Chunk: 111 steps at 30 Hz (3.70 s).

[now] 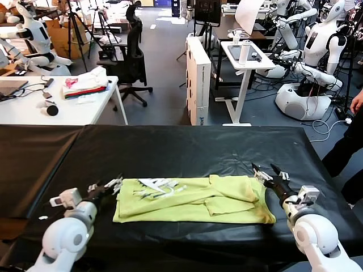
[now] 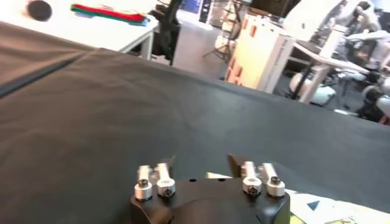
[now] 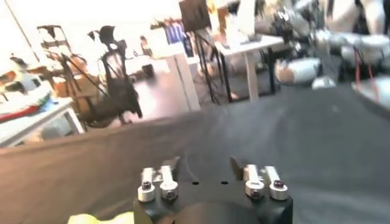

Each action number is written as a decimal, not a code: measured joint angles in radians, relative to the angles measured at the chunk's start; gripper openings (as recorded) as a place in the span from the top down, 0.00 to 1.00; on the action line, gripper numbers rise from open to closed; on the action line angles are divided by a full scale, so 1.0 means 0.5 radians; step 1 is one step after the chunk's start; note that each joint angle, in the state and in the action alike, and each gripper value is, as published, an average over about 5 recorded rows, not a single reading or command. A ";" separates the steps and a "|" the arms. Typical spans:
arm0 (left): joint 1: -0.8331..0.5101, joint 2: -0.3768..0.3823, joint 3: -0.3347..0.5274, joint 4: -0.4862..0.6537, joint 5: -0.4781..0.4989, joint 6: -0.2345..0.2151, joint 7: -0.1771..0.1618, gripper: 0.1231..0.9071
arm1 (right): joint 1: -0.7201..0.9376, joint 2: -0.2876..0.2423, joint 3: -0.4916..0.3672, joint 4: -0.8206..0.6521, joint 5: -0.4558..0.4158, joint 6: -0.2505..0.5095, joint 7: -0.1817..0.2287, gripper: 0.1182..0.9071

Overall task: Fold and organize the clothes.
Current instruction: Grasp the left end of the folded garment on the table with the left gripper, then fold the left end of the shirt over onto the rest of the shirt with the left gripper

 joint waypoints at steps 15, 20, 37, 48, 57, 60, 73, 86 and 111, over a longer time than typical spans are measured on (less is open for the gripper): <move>0.118 0.376 -0.145 0.235 -0.468 0.355 0.618 0.00 | -0.545 -0.086 0.248 0.175 -0.069 0.219 -0.050 0.00; 0.119 0.397 -0.153 0.313 -0.474 0.354 0.653 0.00 | -0.563 -0.075 0.253 0.175 -0.070 0.196 -0.044 0.00; 0.119 0.300 -0.101 0.293 -0.437 0.350 0.664 0.00 | -0.536 -0.081 0.223 0.182 -0.060 0.160 -0.029 0.00; 0.117 0.253 -0.082 0.292 -0.414 0.354 0.644 0.31 | -0.538 -0.052 0.229 0.205 -0.061 0.164 -0.030 0.00; 0.103 0.241 -0.089 0.281 -0.367 0.360 0.601 0.93 | -0.522 -0.012 0.212 0.206 -0.075 0.160 -0.021 0.00; 0.099 0.247 -0.113 0.261 -0.297 0.359 0.583 0.94 | -0.503 0.001 0.201 0.197 -0.079 0.149 0.001 0.00; 0.248 0.450 -0.433 0.112 0.331 0.357 0.508 0.94 | -0.371 0.040 0.115 0.125 -0.101 0.099 0.052 0.00; 0.328 0.313 -0.552 -0.224 -0.043 0.356 0.200 0.94 | -0.364 0.079 0.126 0.121 -0.122 0.057 0.068 0.00; -0.118 -0.438 0.646 -0.229 -0.014 0.354 0.035 0.94 | -0.402 0.320 0.188 0.083 -0.319 -0.004 0.091 0.00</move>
